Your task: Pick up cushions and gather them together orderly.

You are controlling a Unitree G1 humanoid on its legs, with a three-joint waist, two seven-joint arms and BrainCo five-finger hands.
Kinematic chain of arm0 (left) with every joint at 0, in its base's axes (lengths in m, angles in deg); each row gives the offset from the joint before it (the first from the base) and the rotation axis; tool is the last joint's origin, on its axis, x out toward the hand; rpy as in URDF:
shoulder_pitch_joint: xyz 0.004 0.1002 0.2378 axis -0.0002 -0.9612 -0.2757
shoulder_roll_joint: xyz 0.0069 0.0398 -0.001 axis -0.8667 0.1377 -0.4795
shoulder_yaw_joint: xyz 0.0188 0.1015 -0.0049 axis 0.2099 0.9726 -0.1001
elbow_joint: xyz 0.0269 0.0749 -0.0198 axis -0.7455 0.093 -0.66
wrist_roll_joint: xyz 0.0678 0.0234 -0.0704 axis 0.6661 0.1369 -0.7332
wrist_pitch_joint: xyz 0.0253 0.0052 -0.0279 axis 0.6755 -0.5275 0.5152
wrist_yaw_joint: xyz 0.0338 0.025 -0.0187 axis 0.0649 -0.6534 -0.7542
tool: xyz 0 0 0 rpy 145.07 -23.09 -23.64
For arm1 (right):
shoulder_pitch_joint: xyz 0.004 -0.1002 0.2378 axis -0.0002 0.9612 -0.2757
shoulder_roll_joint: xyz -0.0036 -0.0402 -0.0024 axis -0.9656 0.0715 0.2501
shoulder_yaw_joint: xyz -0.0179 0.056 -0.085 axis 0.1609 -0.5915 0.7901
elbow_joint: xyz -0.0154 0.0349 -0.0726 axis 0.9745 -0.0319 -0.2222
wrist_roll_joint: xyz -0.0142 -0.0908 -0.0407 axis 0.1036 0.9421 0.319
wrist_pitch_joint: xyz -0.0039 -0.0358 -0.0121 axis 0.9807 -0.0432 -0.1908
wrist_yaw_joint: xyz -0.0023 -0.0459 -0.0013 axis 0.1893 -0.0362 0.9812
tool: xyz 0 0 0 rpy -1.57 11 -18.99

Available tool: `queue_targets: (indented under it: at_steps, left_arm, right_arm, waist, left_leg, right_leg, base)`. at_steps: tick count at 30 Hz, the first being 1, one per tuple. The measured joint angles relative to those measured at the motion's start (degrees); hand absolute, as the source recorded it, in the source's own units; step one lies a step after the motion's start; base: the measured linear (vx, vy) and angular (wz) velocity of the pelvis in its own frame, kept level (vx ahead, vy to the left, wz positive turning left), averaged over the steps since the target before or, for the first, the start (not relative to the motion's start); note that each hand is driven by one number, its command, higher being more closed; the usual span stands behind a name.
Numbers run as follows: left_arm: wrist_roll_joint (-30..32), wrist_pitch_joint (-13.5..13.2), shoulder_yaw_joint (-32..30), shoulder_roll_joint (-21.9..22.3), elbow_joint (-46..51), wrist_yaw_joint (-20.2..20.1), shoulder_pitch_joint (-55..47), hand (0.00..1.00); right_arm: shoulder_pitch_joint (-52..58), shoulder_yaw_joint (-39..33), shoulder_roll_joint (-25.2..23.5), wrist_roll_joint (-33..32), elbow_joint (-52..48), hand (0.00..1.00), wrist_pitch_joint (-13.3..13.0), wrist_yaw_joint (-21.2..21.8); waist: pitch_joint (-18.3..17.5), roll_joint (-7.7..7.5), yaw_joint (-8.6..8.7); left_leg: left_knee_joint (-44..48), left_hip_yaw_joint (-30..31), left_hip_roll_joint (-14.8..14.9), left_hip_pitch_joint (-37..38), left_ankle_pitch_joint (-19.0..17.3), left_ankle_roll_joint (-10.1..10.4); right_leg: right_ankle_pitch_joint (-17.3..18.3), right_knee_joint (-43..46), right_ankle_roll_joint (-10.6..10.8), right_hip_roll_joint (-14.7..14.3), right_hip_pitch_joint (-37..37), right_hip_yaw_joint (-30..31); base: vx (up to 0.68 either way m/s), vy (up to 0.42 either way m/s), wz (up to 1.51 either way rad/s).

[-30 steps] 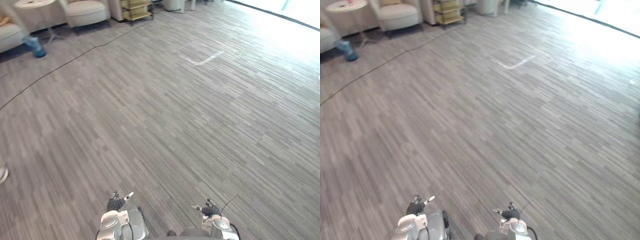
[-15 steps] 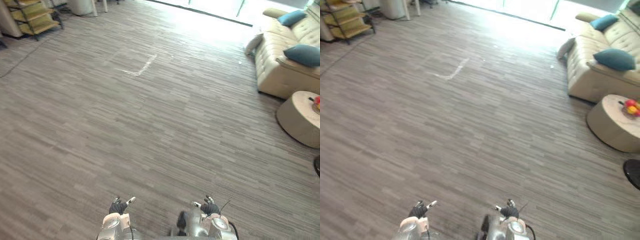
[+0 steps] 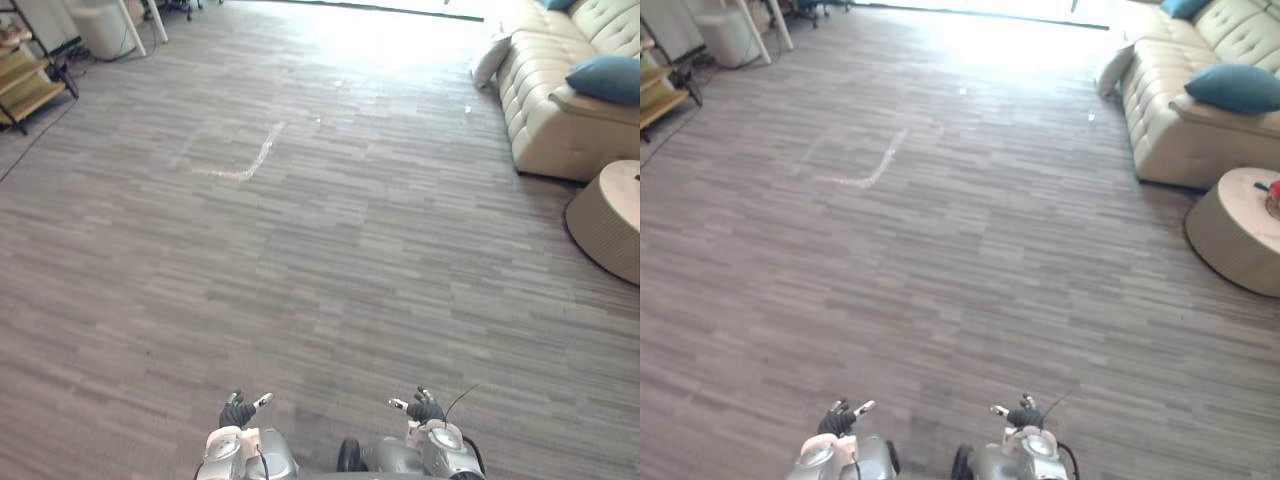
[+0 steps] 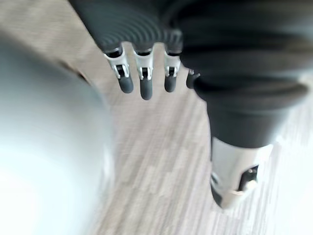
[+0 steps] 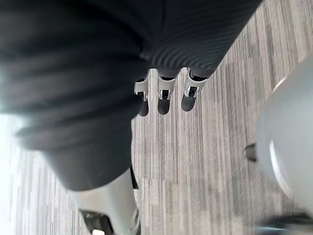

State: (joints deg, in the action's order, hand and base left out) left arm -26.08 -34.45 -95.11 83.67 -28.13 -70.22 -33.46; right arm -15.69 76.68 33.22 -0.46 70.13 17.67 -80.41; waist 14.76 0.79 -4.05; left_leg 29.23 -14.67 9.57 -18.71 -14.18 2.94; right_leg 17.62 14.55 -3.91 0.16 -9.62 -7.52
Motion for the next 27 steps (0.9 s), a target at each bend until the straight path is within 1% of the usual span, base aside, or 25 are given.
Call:
queue_targets:
  at_steps: [1,2,3,4,5,6,7,8,9,10,12,14,15,16,17,18,19,20,21,22,23,24,25,26,27]
  left_arm:
    - [-0.5,-0.5,-1.0,0.6,0.7,0.1,-0.3,0.00]
    - [-1.3,-0.6,-1.0,0.6,1.2,0.1,-0.4,0.00]
    - [-1.3,-0.6,-0.8,0.3,1.3,0.0,-0.5,0.00]
    - [-1.0,-0.5,-0.9,-0.7,0.9,0.0,-0.5,0.00]
    - [-0.9,-0.5,-1.0,-1.7,0.3,0.1,-0.6,0.00]
    - [-0.8,-0.3,-1.0,-2.0,0.1,0.1,-0.6,0.00]
    - [-0.8,-0.2,-0.6,-2.8,-1.0,0.2,0.0,0.00]
    - [-0.8,0.6,0.0,-3.4,-2.6,0.4,0.8,0.00]
    - [-0.7,0.7,0.0,-3.4,-3.2,0.4,0.9,0.00]
    - [-0.3,1.0,0.6,-3.4,-4.2,0.6,1.4,0.00]
    - [0.3,1.1,3.2,-3.2,-4.9,0.5,1.8,0.00]
    - [0.3,1.1,4.6,-2.4,-6.1,0.2,3.0,0.00]
    - [0.3,1.1,5.4,-1.9,-6.8,0.2,3.3,0.00]
    - [0.3,1.1,6.2,-1.4,-7.0,0.0,3.3,0.00]
    - [0.4,1.0,6.5,-1.0,-7.0,0.0,3.2,0.00]
    - [0.4,1.0,6.5,-0.8,-7.0,-0.1,3.1,0.00]
    - [0.6,0.9,6.5,-0.4,-6.9,-0.1,2.7,0.00]
    - [0.8,0.9,6.5,-0.1,-7.0,0.0,2.2,0.00]
    - [0.9,0.9,6.5,-0.1,-7.0,-0.1,1.9,0.00]
    - [1.4,0.9,6.5,0.2,-6.9,-0.2,1.8,0.00]
    - [1.6,1.0,5.7,0.6,-6.7,-0.2,1.8,0.00]
    - [1.6,1.0,5.4,0.7,-6.6,-0.2,1.8,0.00]
    - [1.7,1.0,4.9,0.9,-6.1,-0.3,1.6,0.00]
    - [2.0,1.1,3.7,0.9,-5.9,-0.4,1.7,0.00]
    - [2.0,1.1,3.4,0.8,-5.5,-0.4,1.7,0.00]
  right_arm:
    - [0.0,0.2,-0.2,0.0,0.4,0.00,0.0,-0.3]
    - [0.0,0.5,-0.6,0.0,1.4,0.00,-0.1,-0.3]
    - [0.3,0.5,-1.0,0.0,2.0,0.00,0.1,-0.3]
    - [1.3,1.4,-1.3,0.0,2.8,0.00,0.2,-0.1]
    - [1.4,1.6,-1.5,0.0,2.7,0.00,0.2,-0.1]
    - [1.5,1.5,-1.5,0.1,2.5,0.00,0.1,-0.1]
    - [2.1,0.4,-1.4,0.2,2.3,0.00,0.1,-0.2]
    - [2.3,-0.5,-1.2,0.2,1.7,0.00,-0.2,-0.2]
    - [2.3,-0.6,-1.2,0.2,1.4,0.00,-0.5,-0.2]
    - [2.3,-0.6,-1.0,0.3,0.5,0.00,-1.2,-0.1]
    - [2.3,-0.6,-1.1,0.4,-1.0,0.00,-1.5,0.1]
    - [2.2,-1.2,-0.9,1.4,-2.7,0.00,-1.8,0.4]
    - [1.7,-2.1,-0.7,1.5,-2.9,0.00,-1.8,0.6]
    - [1.6,-2.8,-0.6,1.5,-3.0,0.00,-1.8,0.7]
    - [1.6,-2.8,-0.5,1.5,-3.0,0.00,-1.8,0.6]
    - [1.5,-2.8,-0.4,1.5,-3.0,0.00,-1.7,0.6]
    - [1.5,-2.7,-0.3,1.5,-3.0,0.00,-1.7,0.8]
    - [1.3,-2.5,0.3,1.5,-3.4,0.00,-1.6,1.0]
    - [1.3,-2.3,0.4,1.5,-3.4,0.00,-1.6,1.0]
    - [1.2,-2.3,0.8,1.8,-3.4,0.00,-1.5,1.1]
    - [1.1,-2.4,1.4,1.9,-4.0,0.00,-1.4,1.3]
    - [1.0,-2.5,1.7,1.9,-4.3,0.00,-1.3,1.3]
    - [0.7,-2.3,2.5,1.8,-5.0,0.00,-1.0,1.3]
    - [0.0,-2.4,2.7,1.3,-4.0,0.00,-0.9,1.1]
    - [-0.1,-2.3,2.6,1.2,-3.4,0.00,-0.8,1.0]
  waist:
    - [-0.2,0.06,-0.42]
    - [-0.4,-0.48,-1.57]
    - [-1.2,-1.52,-2.15]
    - [-3.4,-3.26,-2.46]
    - [-4.3,-4.81,-2.58]
    - [-4.3,-5.26,-2.45]
    - [-4.0,-5.85,-1.89]
    - [-3.5,-5.88,-1.09]
    - [-3.1,-5.37,-0.77]
    - [-2.9,-4.95,0.25]
    - [-3.1,-3.90,0.83]
    - [-3.2,-3.49,0.90]
    - [-3.1,-3.35,1.39]
    - [-3.0,-3.15,1.90]
    - [-3.0,-3.17,2.07]
    - [-3.0,-3.13,2.15]
    - [-3.0,-3.12,2.48]
    - [-3.0,-2.53,3.50]
    - [-3.1,-2.29,3.55]
    - [-3.8,-0.70,3.66]
    - [-3.8,0.92,3.69]
    - [-3.6,1.78,3.69]
    - [-2.4,4.42,3.40]
    - [-1.5,5.29,3.31]
    - [-1.2,5.08,3.30]
  left_leg:
    - [-6.8,-0.1,-0.9,-1.3,3.6,0.6]
    - [-8.2,-1.3,-0.8,-1.1,8.7,0.0]
    - [-7.1,-2.0,-1.1,-1.0,10.5,-0.7]
    - [-4.1,-3.8,-1.8,-1.2,9.8,-2.1]
    - [-2.7,-5.7,-2.8,0.1,7.5,-4.6]
    - [-2.5,-6.3,-3.3,1.2,6.4,-5.0]
    - [-2.6,-7.0,-4.7,4.9,3.6,-5.6]
    - [-3.7,-6.8,-6.2,9.5,1.3,-5.5]
    - [-4.7,-6.8,-6.7,12.1,0.4,-5.4]
    - [-7.6,-6.7,-7.4,17.7,-0.9,-5.4]
    - [-12.3,-6.6,-7.6,23.8,-1.9,-4.6]
    - [-16.6,-6.4,-8.1,28.5,-2.4,-3.7]
    - [-19.0,-6.3,-8.6,31.6,-2.5,-3.4]
    - [-20.7,-5.7,-8.9,34.3,-3.1,-2.3]
    - [-21.5,-5.0,-9.3,36.4,-4.0,-1.4]
    - [-21.8,-4.8,-9.4,37.4,-4.5,-0.9]
    - [-22.4,-2.6,-9.5,40.8,-6.7,0.1]
    - [-22.2,0.4,-8.5,43.6,-8.0,0.5]
    - [-21.7,1.3,-8.3,43.9,-8.0,0.5]
    - [-14.6,3.6,-5.9,41.9,-8.0,0.5]
    - [1.5,5.4,-2.8,35.4,-6.4,1.9]
    - [7.2,6.0,-1.5,32.9,-4.5,2.3]
    - [23.4,6.0,2.7,26.1,2.5,3.5]
    - [32.7,5.2,5.8,20.9,0.8,3.1]
    - [34.4,4.9,6.0,19.2,0.1,2.9]
  right_leg:
    - [1.6,-1.1,1.7,0.7,-2.1,1.8]
    - [3.6,-2.3,2.6,1.7,-4.4,4.3]
    - [4.3,-3.0,1.8,2.6,-5.2,5.5]
    - [3.5,-1.5,2.4,4.2,-4.9,8.3]
    - [1.8,5.4,5.4,6.4,-2.4,9.9]
    - [0.7,10.5,7.2,7.1,-0.6,10.7]
    - [-5.1,24.0,11.1,8.1,4.6,11.8]
    - [-7.1,37.0,12.8,8.5,8.9,11.6]
    - [-7.0,41.5,12.8,8.4,10.7,11.2]
    - [-6.1,46.9,11.9,8.1,14.4,8.7]
    - [-4.6,46.0,9.5,8.1,20.6,2.0]
    - [-4.0,37.5,8.1,8.7,27.8,-4.8]
    - [-4.7,28.0,7.6,8.3,29.9,-7.5]
    - [-7.3,16.8,6.6,7.0,30.4,-8.5]
    - [-9.9,10.5,5.6,6.1,30.5,-7.9]
    - [-11.0,8.2,5.3,5.8,30.6,-7.6]
    - [-12.8,5.8,3.2,5.3,30.6,-7.0]
    - [-16.6,11.9,0.9,5.0,31.0,-5.5]
    - [-15.8,14.3,0.5,5.0,31.4,-5.4]
    - [-11.4,18.7,-0.1,4.7,31.4,-6.9]
    - [-7.9,19.2,-0.6,3.2,29.4,-7.7]
    - [-7.1,18.9,-0.6,2.2,28.6,-7.8]
    - [-5.5,16.9,-1.9,-0.6,24.6,-7.6]
    - [-4.1,14.4,-2.8,-2.8,19.7,-6.7]
    - [-3.6,13.2,-2.9,-3.2,17.6,-6.2]
  base:
    - [0.63,0.318,-0.83]
    - [0.64,0.354,-0.97]
    - [0.70,0.363,-1.15]
    - [0.74,0.384,-0.97]
    - [0.74,0.373,-0.84]
    - [0.83,0.475,-0.47]
    - [0.80,0.432,-0.18]
    - [0.78,0.399,-0.08]
    - [0.62,0.247,0.08]
    - [0.59,0.190,0.14]
    - [0.53,0.158,0.11]
    - [0.48,0.103,0.05]
    - [0.59,0.050,0.25]
    - [0.71,0.017,0.40]
    - [0.47,-0.009,0.43]
    - [0.69,-0.066,0.61]
    - [0.75,-0.118,0.88]
    - [0.91,-0.164,0.89]
    - [0.74,-0.213,0.71]
    - [0.71,-0.266,0.34]
    - [0.69,-0.260,0.22]
    - [0.68,-0.221,-0.21]
    - [0.67,-0.138,-0.55]
    - [0.80,-0.136,-0.58]
    - [0.66,-0.090,-0.42]
